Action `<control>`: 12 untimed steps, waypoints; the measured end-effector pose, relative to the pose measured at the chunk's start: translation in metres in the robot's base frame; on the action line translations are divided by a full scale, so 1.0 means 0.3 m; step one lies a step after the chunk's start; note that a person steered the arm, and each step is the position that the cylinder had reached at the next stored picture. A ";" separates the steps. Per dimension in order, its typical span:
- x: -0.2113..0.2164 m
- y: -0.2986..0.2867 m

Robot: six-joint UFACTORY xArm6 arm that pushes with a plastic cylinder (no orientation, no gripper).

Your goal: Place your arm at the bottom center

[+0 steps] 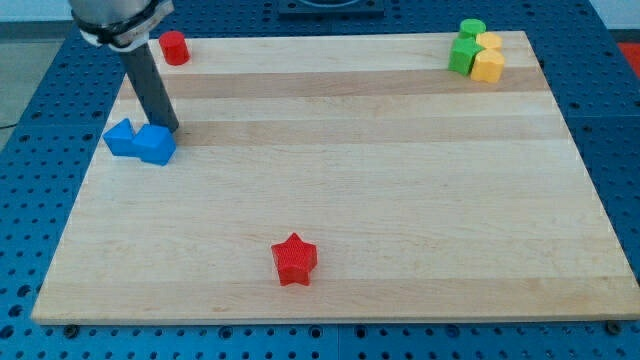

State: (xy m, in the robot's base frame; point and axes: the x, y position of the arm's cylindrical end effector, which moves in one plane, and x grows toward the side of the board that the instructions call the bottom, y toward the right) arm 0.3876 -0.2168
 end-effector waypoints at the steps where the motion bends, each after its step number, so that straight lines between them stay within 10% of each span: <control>1: 0.101 0.000; 7: 0.489 -0.086; 10: -0.119 0.131; 12: -0.088 -0.070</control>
State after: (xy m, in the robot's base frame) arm 0.3613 -0.2379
